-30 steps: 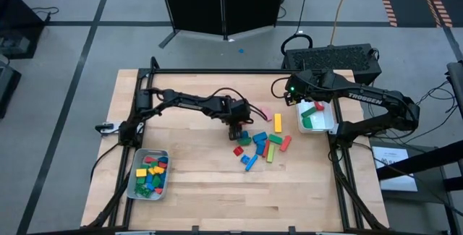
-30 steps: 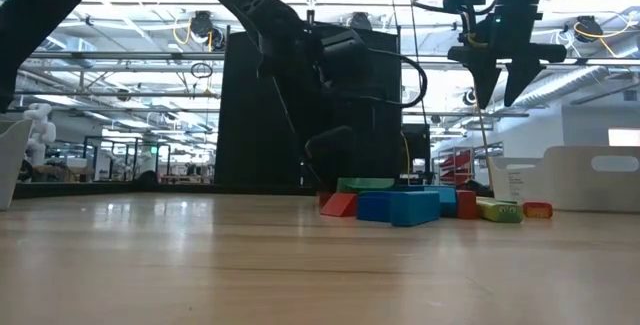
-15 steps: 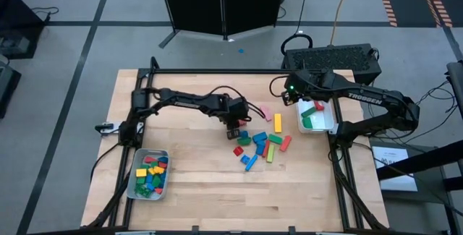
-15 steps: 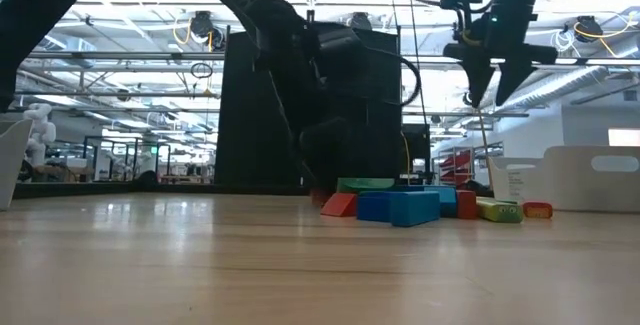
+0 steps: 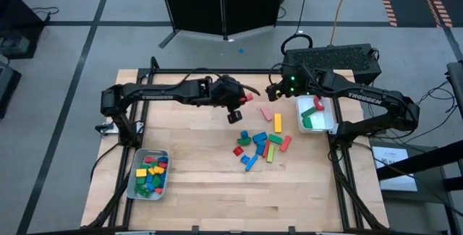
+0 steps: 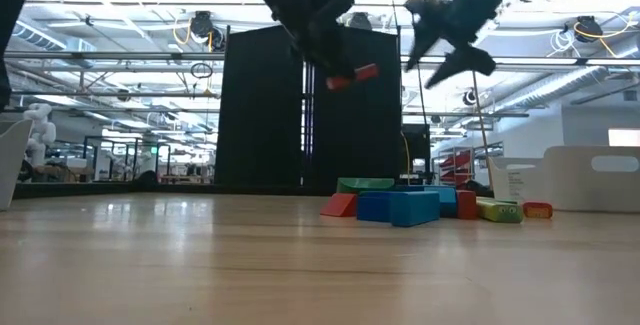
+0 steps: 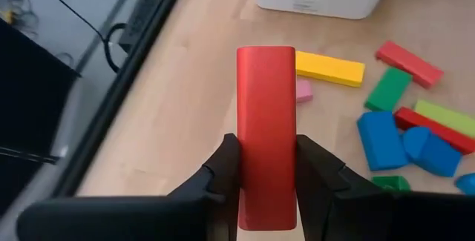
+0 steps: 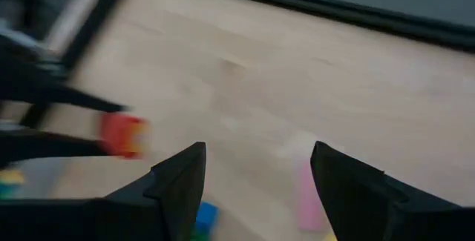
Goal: Sort blocks by size
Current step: Put the orange block into the white bin
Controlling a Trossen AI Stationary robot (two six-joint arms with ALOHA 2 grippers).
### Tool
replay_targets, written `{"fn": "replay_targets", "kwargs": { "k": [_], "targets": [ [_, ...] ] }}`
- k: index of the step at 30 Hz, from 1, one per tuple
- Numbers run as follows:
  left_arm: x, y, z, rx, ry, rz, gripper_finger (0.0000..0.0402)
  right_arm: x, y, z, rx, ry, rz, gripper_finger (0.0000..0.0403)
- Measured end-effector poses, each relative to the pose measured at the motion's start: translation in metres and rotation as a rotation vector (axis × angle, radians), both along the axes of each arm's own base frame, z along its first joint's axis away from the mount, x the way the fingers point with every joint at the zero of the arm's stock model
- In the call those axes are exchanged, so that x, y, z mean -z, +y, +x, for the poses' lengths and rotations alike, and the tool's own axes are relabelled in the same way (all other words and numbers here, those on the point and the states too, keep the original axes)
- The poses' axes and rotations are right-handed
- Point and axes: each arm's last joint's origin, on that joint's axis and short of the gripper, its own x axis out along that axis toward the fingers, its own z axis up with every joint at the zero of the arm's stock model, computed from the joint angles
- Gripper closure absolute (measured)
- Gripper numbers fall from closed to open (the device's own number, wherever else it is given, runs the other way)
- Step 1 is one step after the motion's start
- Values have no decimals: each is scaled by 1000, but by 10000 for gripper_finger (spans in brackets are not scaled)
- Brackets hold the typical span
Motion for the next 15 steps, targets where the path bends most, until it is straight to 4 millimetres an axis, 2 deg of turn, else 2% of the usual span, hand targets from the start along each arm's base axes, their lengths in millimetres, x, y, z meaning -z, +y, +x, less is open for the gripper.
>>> {"fn": "replay_targets", "kwargs": {
  "k": [7, 11, 15],
  "targets": [
    [-5, 1, -1, -19, -23, 36, 323, -15, 0, 13, -72, -258, 88, 167],
    [-8, 0, 1, -25, -42, 76, 323, -17, 0, 15, -81, -302, 123, 167],
    [-10, -3, 3, -9, -56, 106, 323, -11, -2, 23, -77, -296, 152, 167]
  ]
}}
